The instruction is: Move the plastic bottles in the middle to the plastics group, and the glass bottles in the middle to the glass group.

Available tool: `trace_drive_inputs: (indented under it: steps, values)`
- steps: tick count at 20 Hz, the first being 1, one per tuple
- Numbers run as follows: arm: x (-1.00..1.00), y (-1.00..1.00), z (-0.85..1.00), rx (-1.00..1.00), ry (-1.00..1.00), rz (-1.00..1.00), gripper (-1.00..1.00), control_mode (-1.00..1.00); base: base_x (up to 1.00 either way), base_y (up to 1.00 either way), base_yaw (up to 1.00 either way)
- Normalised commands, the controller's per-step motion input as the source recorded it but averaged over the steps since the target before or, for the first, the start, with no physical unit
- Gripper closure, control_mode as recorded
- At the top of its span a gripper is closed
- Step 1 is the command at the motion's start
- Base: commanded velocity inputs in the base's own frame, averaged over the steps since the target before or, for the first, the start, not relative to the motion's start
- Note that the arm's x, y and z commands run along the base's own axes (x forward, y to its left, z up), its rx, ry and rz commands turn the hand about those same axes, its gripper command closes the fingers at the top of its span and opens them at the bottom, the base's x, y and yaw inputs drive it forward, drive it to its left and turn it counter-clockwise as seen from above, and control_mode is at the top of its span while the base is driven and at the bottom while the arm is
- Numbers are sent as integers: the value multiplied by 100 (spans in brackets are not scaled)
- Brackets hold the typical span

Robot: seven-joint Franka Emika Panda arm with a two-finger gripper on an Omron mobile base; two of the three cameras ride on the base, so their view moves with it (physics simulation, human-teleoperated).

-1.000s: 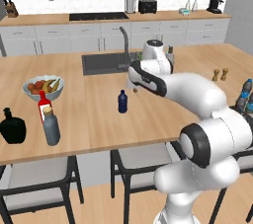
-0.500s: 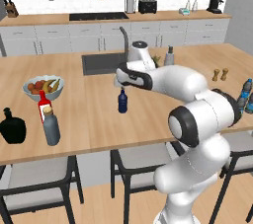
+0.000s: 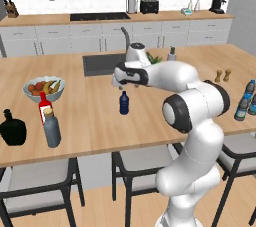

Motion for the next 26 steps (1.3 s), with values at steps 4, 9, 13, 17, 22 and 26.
trace_drive_inputs:
  steps: [4,9,13,17,22,26]
  values:
    - [16,0,-27,1,0,0,-100,-100,0,0,0]
    - [1,2,-24,0,2,1,-100,-100,0,0,0]
    - [0,8,-20,0,1,1,-100,-100,0,0,0]
    - [11,6,-27,0,0,1,-100,-100,0,0,0]
    - [25,0,-18,0,0,1,-100,-100,0,0,0]
    - [23,0,-16,0,0,1,-100,-100,0,0,0]
